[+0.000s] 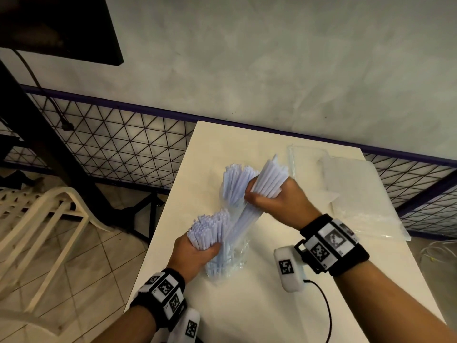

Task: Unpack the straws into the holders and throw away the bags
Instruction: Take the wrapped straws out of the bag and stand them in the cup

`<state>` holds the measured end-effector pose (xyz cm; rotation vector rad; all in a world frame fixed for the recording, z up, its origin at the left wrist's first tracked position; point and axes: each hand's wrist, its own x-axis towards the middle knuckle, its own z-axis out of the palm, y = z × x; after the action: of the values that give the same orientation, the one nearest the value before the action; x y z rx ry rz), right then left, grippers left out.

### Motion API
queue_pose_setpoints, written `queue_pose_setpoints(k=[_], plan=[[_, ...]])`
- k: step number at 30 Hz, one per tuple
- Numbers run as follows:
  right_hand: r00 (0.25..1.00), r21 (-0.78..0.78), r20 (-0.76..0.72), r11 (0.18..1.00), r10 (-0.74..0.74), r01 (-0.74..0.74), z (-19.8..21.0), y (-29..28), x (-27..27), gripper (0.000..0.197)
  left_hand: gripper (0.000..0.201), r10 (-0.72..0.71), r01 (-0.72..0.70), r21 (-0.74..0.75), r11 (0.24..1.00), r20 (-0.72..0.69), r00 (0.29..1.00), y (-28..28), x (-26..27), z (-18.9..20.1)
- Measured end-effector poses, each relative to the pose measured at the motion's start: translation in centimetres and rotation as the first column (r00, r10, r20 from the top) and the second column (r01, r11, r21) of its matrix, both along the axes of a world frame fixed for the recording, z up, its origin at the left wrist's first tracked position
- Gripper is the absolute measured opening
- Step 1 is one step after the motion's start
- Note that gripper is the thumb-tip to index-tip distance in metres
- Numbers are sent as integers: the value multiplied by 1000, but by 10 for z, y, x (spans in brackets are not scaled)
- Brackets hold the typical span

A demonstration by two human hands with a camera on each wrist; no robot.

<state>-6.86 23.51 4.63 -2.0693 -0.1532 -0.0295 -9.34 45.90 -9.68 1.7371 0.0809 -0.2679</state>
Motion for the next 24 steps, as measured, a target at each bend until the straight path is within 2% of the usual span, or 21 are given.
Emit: queue_pose_setpoints(k=[2,4,8,11,13,17,20,24], plan=[[1000,31,-2,999,-24,24,18,-7,6,7,55,1,-1,-12,1000,-6,1000,0,1,-2],[998,68,17,996,-55,53,37,-14,11,4,58,7,-8,-15,1000,-16,1000,0,1,-3],[991,122,44,985,-126,120,56,-26,25,9,41,21,-21,8,1000,-30,999,0,1,-2],[987,114,-13,981,-160,160,53,-28,36,2,39,25,-25,7,1000,-33,999,0,1,-2],[982,121,-25,975,-187,188,50,-28,43,7,40,30,-30,5,1000,-34,999,0,1,-2],[978,140,11,969,-208,204,54,-31,57,10,36,39,-39,16,999,-35,999,0,0,-2],[982,95,34,979,-186,182,50,-32,65,2,35,42,-41,26,999,-32,999,-1,0,0],[983,47,77,986,-165,162,41,-33,72,4,35,45,-44,20,999,-35,998,-2,0,2]])
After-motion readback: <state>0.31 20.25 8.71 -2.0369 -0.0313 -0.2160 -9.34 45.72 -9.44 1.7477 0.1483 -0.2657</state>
